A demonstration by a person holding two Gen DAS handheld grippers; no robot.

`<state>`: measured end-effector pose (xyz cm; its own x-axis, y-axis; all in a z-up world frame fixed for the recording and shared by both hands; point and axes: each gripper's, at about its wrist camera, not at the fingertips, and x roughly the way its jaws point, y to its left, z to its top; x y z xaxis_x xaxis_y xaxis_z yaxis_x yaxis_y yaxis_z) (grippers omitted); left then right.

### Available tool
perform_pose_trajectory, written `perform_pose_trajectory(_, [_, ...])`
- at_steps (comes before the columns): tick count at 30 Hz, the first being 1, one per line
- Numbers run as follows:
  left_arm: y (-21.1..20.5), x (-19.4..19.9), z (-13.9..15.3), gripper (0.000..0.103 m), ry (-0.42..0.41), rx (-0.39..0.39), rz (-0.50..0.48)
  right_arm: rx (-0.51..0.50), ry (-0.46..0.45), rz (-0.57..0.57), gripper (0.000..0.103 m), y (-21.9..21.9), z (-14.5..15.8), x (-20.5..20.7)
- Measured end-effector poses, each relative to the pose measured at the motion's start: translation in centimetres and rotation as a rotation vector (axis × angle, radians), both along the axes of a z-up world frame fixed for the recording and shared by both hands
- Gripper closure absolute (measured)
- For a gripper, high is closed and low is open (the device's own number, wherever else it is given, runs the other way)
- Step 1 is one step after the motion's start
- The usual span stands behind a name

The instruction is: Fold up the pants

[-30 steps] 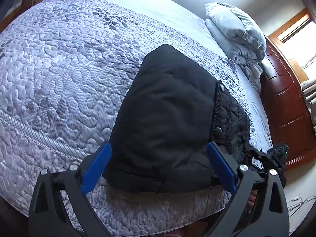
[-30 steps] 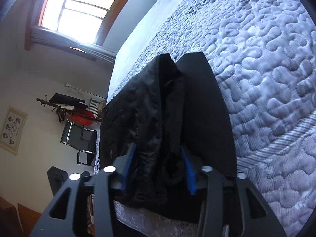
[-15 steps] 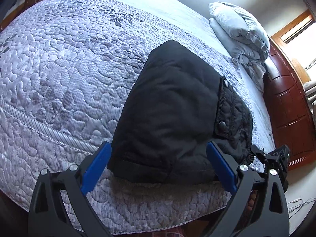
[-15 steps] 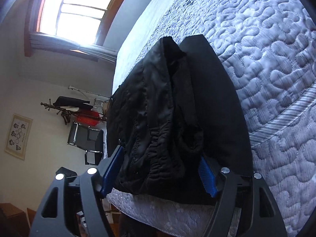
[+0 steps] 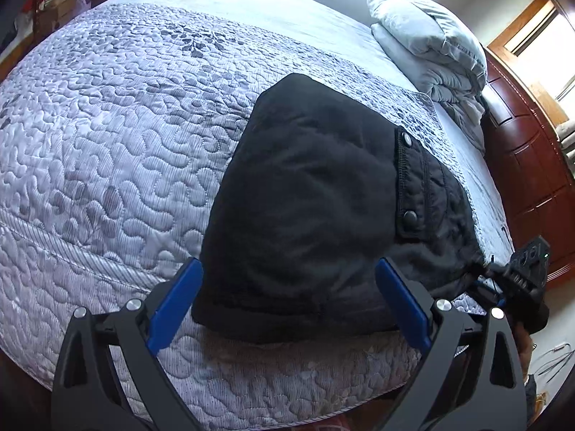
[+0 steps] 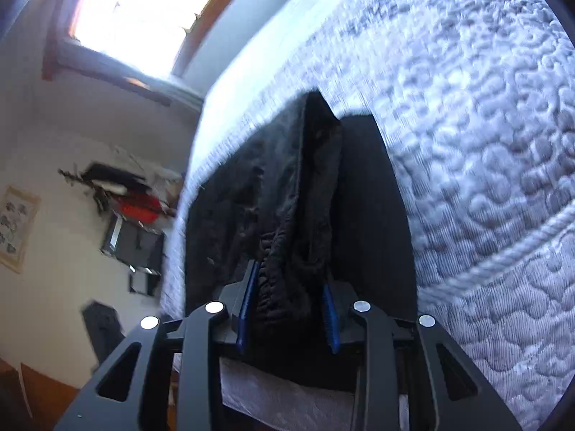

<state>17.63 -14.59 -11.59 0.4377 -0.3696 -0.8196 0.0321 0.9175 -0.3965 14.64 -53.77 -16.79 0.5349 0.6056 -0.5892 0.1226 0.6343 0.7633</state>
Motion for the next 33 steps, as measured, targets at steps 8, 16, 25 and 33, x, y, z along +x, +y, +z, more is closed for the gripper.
perform_pose_trajectory(8, [-0.2,-0.5,0.0,0.006,-0.004,0.041,-0.011,-0.008,-0.011,-0.044,0.071,-0.3,-0.6,0.0])
perform_pose_trajectory(16, [-0.5,-1.0,2.4,0.006,-0.064,0.024,-0.019,-0.026,0.008,-0.034,0.07,-0.2,-0.7,0.4])
perform_pose_trajectory(25, [-2.1,-2.6,7.9,0.006,-0.186,0.077,-0.068,-0.057,-0.028,-0.058,0.053,-1.6,1.2,-1.7])
perform_pose_trajectory(33, [-3.3,-3.8,10.8,0.005,-0.261,0.101,-0.103,-0.013,-0.034,-0.074,0.041,-0.1,3.0,-2.7])
